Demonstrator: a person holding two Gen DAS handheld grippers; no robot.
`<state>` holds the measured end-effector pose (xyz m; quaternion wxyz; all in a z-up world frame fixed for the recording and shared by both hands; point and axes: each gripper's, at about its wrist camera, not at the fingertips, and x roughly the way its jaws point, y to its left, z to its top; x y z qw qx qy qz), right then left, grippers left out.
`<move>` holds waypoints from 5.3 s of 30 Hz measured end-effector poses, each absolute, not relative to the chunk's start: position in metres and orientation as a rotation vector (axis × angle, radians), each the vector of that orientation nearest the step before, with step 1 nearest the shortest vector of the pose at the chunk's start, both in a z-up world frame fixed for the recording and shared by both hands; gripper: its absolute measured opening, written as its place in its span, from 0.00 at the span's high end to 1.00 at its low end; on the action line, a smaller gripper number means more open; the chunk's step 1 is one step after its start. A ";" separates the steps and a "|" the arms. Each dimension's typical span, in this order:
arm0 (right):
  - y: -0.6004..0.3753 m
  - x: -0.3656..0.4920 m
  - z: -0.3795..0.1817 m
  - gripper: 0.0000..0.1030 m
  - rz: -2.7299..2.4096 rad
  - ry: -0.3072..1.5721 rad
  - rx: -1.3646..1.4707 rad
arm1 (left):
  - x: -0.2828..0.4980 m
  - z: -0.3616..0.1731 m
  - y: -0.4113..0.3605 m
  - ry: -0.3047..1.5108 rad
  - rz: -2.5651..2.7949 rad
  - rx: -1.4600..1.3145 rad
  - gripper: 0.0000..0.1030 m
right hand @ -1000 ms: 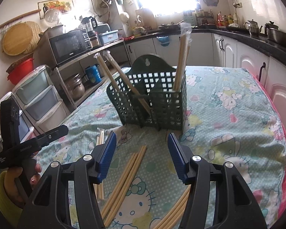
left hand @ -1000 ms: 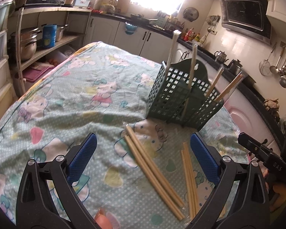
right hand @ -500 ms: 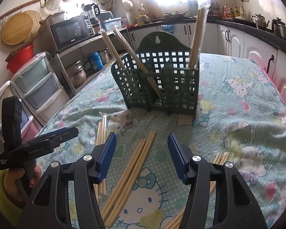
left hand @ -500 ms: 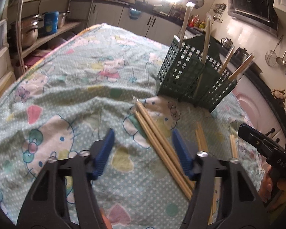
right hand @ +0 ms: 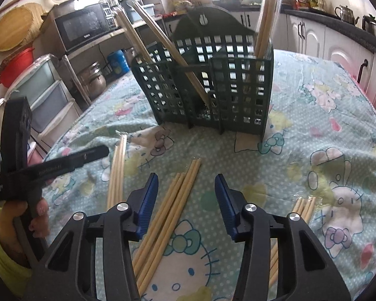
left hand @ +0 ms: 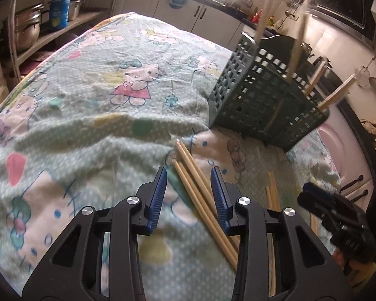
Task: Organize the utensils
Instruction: 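Grasp a wooden chopstick pair with the left gripper while the right gripper grasps another, then lift both held chopstick pairs and carry them over the green caddy, then lower both held chopstick pairs upright into the green caddy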
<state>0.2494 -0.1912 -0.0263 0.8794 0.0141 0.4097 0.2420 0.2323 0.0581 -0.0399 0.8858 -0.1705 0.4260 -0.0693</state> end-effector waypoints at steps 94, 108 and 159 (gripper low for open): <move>-0.254 0.231 0.131 0.94 0.495 0.370 0.155 | 0.238 0.171 -0.044 0.421 -0.408 -0.204 0.98; -0.249 0.270 0.159 0.94 0.454 0.297 0.128 | 0.270 0.190 -0.052 0.396 -0.408 -0.178 1.00; -0.238 0.366 0.195 0.94 0.433 0.143 0.151 | 0.316 0.051 -0.052 0.754 -0.319 -0.124 0.97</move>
